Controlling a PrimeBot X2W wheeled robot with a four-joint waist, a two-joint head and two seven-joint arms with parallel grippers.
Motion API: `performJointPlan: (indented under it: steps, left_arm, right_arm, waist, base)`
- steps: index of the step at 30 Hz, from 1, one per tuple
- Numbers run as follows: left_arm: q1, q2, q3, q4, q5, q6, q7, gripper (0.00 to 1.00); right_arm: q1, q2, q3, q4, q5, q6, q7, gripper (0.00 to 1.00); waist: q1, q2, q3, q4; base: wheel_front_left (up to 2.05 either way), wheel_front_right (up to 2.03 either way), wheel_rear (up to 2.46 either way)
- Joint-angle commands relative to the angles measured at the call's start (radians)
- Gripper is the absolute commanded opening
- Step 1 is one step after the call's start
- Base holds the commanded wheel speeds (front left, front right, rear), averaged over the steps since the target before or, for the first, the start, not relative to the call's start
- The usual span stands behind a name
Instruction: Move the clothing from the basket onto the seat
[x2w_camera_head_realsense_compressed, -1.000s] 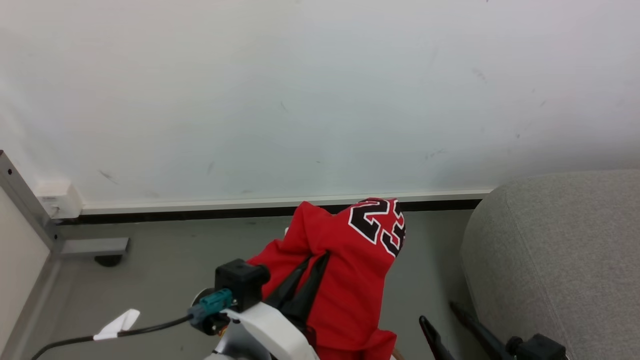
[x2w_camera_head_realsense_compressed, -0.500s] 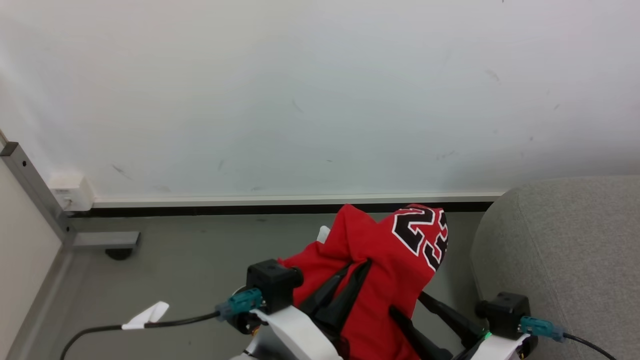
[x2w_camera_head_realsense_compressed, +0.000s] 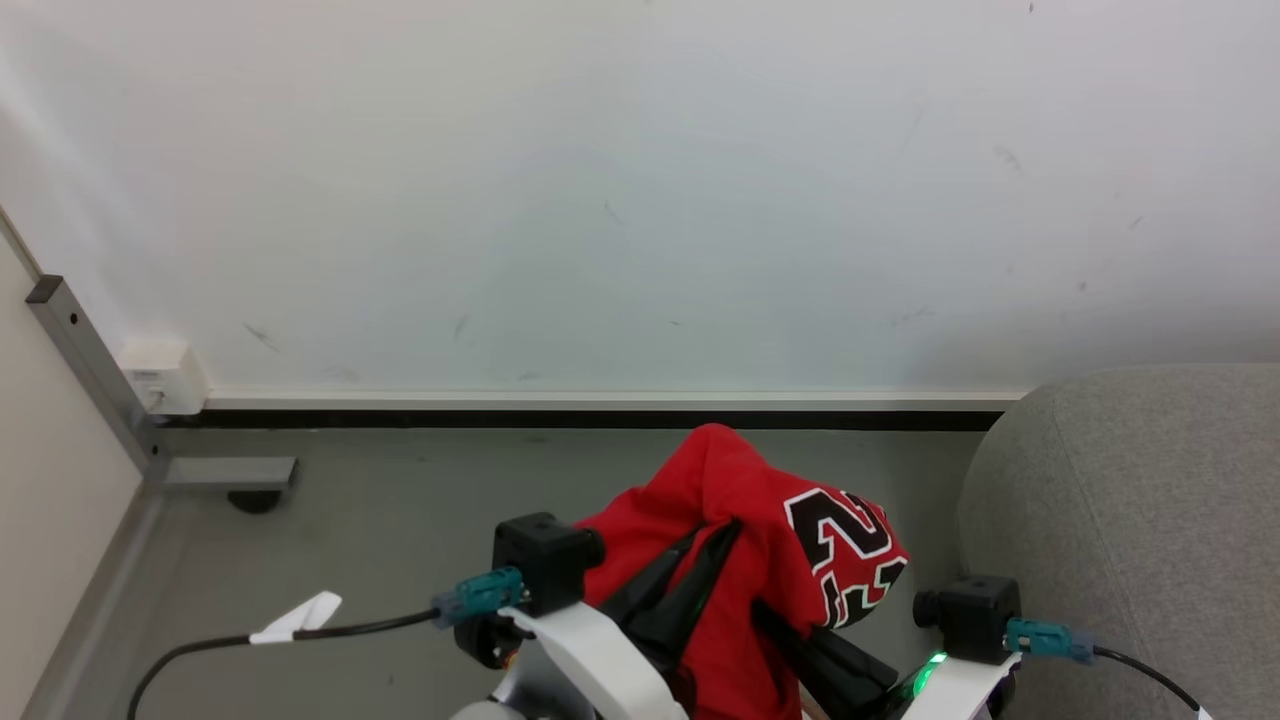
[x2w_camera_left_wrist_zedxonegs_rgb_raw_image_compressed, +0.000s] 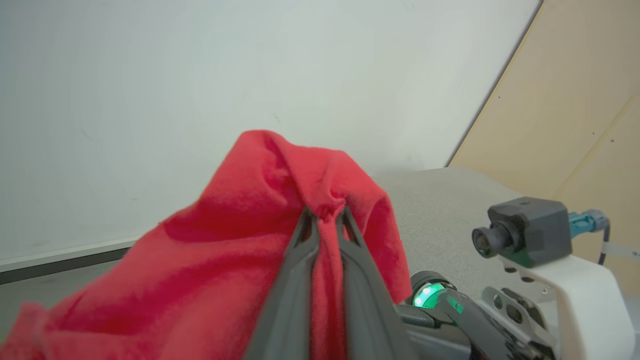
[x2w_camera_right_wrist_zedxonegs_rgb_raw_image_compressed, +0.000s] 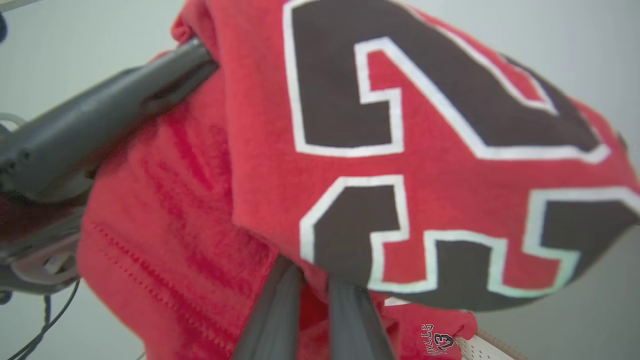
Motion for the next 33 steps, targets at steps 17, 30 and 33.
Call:
performJointPlan:
  steps: [17, 30, 33]
  left_arm:
    - [0.011, 0.022, -0.012, 0.047, 0.025, 0.011, -0.019, 1.00]
    - [0.016, 0.029, -0.027, 0.068, 0.028, 0.016, -0.036, 1.00]
    - [0.016, 0.029, -0.028, 0.069, 0.028, 0.018, -0.039, 1.00]
  right_arm:
    - [0.003, -0.049, -0.054, -0.017, -0.017, -0.002, -0.017, 0.00]
    - [0.025, -0.083, -0.148, -0.034, -0.052, -0.002, -0.016, 0.00]
    - [0.027, -0.089, -0.152, -0.041, -0.058, -0.002, -0.016, 0.00]
  waist:
    - [0.0000, -0.0001, -0.009, -0.025]
    - [0.0000, -0.0001, -0.012, -0.036]
    - [0.0000, -0.0001, -0.011, -0.043]
  base:
    - [0.00, 0.00, 0.00]
    - [0.00, 0.00, 0.00]
    - [0.00, 0.00, 0.00]
